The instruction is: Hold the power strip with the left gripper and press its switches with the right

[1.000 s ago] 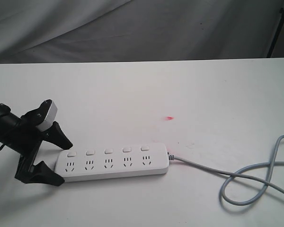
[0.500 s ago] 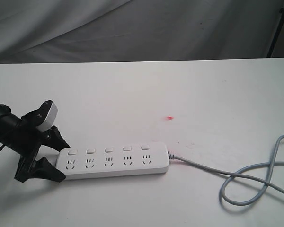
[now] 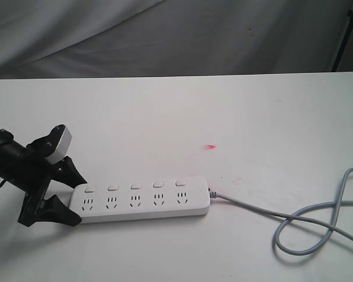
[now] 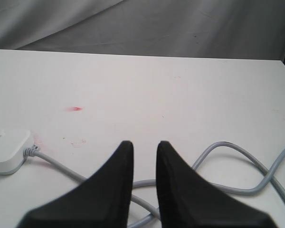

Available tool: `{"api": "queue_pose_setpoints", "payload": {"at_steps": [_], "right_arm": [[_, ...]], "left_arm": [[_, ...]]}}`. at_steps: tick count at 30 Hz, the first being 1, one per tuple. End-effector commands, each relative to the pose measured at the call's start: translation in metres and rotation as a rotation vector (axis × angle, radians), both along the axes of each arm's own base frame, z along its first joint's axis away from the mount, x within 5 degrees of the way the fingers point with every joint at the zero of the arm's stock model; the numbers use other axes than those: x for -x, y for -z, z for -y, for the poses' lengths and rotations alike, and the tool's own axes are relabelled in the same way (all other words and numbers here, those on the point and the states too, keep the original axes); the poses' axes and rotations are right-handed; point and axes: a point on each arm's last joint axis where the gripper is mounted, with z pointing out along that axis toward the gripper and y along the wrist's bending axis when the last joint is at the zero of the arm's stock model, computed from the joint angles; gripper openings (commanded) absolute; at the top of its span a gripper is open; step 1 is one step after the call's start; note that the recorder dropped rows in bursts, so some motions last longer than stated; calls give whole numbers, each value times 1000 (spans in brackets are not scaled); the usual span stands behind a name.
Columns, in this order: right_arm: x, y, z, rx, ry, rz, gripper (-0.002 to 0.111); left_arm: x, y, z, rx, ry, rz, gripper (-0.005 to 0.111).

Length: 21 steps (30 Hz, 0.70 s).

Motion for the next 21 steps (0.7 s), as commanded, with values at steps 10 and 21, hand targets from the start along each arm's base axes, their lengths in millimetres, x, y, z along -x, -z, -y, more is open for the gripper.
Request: {"api": "queue_pose_setpoints", "payload": {"at_steps": [10, 21], "right_arm": [[0, 0, 0, 14, 0, 8, 17], [-2, -31, 0, 68, -8, 351, 17]], "left_arm": [[0, 2, 0, -14, 8, 0, 3], [0, 2, 0, -14, 8, 0, 3]]}}
